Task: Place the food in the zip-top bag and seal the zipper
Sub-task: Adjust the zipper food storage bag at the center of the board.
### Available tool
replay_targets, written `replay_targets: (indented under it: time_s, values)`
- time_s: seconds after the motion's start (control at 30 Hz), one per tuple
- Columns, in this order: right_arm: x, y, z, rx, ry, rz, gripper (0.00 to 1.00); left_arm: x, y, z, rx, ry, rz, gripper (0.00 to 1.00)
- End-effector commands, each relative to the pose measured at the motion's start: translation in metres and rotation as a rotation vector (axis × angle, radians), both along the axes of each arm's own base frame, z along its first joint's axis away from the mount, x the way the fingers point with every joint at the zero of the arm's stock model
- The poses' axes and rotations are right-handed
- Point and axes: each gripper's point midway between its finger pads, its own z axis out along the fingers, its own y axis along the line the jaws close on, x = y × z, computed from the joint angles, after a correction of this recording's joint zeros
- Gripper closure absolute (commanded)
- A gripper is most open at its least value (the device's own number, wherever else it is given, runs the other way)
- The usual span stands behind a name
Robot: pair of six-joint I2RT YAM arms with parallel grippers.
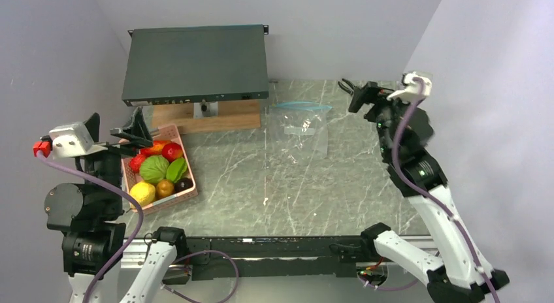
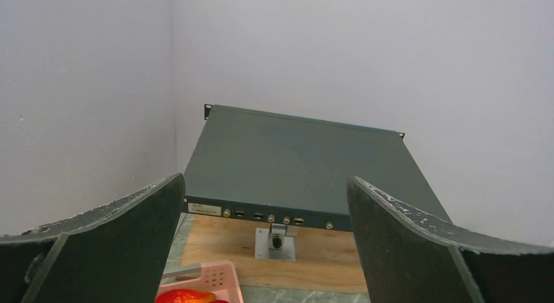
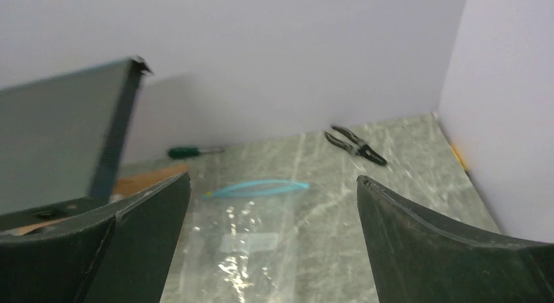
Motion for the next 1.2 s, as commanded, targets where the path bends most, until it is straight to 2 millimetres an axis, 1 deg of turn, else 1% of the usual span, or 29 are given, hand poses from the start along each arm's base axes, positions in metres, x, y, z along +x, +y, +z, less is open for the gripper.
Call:
replay_targets:
  time_s: [0.0,0.17,0.33,0.4,0.43,0.47,0.5,0.57,0.63,0.77,0.87,1.0,1.1,1.17]
  values:
    - [0.025,-0.005,-0.047,-0.017,0.164,-0.12,0.0,-0.003,0.004,-0.001,-0.033,0.034,0.014,0.0]
    - [0.039,0.001,-0.068,-0.023,0.246,-0.138,0.0,0.004,0.004,-0.014,-0.031,0.081,0.023,0.0]
    - [0.059,0.012,-0.1,-0.045,0.345,-0.141,0.0,0.013,0.003,-0.032,-0.032,0.123,0.024,0.0]
    - [0.066,0.021,-0.116,-0.062,0.391,-0.115,0.0,0.02,0.0,-0.043,-0.027,0.152,0.008,0.0]
    - [0.069,0.028,-0.126,-0.073,0.411,-0.079,0.0,0.025,-0.003,-0.051,-0.024,0.179,-0.003,0.0]
    - [0.076,0.04,-0.141,-0.088,0.439,-0.006,0.0,0.029,-0.005,-0.06,-0.022,0.213,-0.013,0.0]
    - [0.08,0.046,-0.152,-0.092,0.47,0.043,0.0,0.034,-0.008,-0.069,-0.02,0.243,-0.027,0.0]
    - [0.088,0.05,-0.173,-0.07,0.543,0.087,0.0,0.038,-0.015,-0.086,-0.016,0.299,-0.058,0.0]
    - [0.094,0.054,-0.192,-0.011,0.594,0.152,0.0,0.04,-0.021,-0.103,-0.015,0.345,-0.092,0.0]
    - [0.103,0.05,-0.218,0.18,0.629,0.322,0.0,0.036,-0.038,-0.134,-0.023,0.422,-0.185,0.0]
    - [0.11,0.04,-0.239,0.269,0.674,0.371,0.0,0.03,-0.049,-0.16,-0.067,0.492,-0.245,0.0]
    - [0.117,0.032,-0.267,0.397,0.712,0.453,0.0,0.019,-0.071,-0.192,-0.133,0.586,-0.362,0.0]
    - [0.121,0.037,-0.284,0.474,0.747,0.52,0.0,0.012,-0.083,-0.211,-0.167,0.647,-0.43,0.0]
    - [0.126,0.039,-0.296,0.523,0.763,0.528,0.0,0.008,-0.089,-0.223,-0.198,0.68,-0.454,0.0]
